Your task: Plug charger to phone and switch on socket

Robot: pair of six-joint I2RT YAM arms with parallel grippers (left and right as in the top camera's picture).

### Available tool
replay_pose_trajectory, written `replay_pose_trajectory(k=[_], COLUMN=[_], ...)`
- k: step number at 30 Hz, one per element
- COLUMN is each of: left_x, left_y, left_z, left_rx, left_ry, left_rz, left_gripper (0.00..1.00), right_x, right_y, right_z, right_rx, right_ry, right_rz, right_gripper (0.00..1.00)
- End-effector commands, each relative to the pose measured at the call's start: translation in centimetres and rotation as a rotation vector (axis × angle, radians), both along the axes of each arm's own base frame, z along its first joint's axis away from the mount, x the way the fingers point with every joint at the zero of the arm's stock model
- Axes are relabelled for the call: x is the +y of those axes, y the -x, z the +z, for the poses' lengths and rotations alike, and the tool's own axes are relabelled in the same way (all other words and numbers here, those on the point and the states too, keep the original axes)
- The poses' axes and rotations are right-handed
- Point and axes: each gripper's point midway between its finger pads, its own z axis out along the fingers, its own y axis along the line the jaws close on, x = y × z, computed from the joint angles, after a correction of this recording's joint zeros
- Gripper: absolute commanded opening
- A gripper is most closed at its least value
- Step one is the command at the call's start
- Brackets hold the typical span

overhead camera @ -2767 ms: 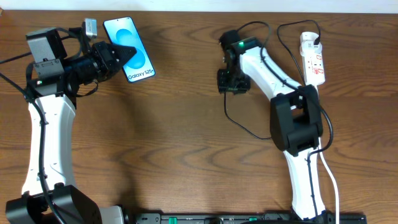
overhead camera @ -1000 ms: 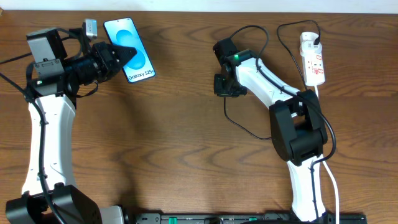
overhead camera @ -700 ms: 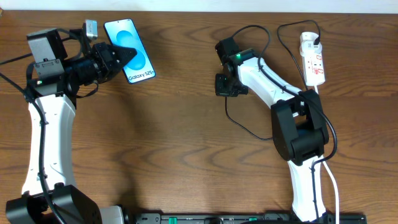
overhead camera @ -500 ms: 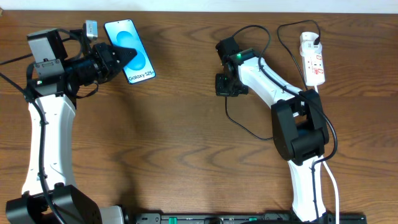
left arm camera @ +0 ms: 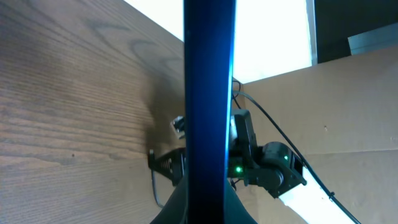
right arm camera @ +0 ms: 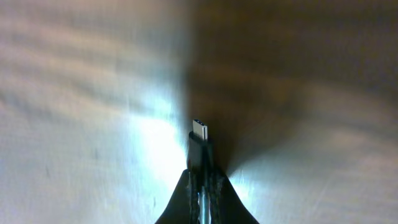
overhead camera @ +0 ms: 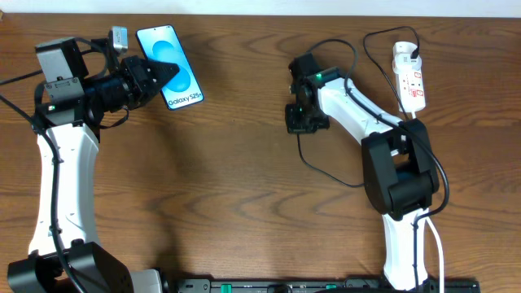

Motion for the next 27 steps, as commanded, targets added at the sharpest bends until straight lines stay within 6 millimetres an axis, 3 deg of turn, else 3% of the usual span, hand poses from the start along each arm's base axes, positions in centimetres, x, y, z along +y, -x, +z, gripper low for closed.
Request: replay_pose_trajectory(k=[1,5,11,16,20,27], left_x=[-0.2,-0.3,-1.0,-2.3,-2.9,-3.1], left_y=[0.1,0.2,0.7,2.0,2.8,3.0], left_z=[1.8,1.9,2.6,5.3,6.8,7.1], left_rx=[-0.045,-0.048,-0.066,-0.176,-0.233,-0.214], left_ry=[0.007,0.012,0.05,0.13,0.172,0.196], left_rz=[-0.016,-0.023,-0.073,-0.215,-0.29,-0.302], left_gripper=[0.07,0.07,0.07,0.07,0.07,0.07], right_x=[0.7,1.8,4.0,5.9,6.7,8.4], right_y=[1.8,2.8,6.1,8.8,10.6,12.5], right_z=[1.7,6.2,12.6,17.3,19.4,21.9], right_rx=[0.029,-0.006,-0.011,-0.024,-0.007,-0.007], right_ry=[-0.086,-0.182,-0.397,-0.607,-0.721,-0.906], right_rz=[0.097,0.169,0.293,0.414,0.477,0.582], right_gripper=[0.01,0.01,0.01,0.01,0.01,0.01])
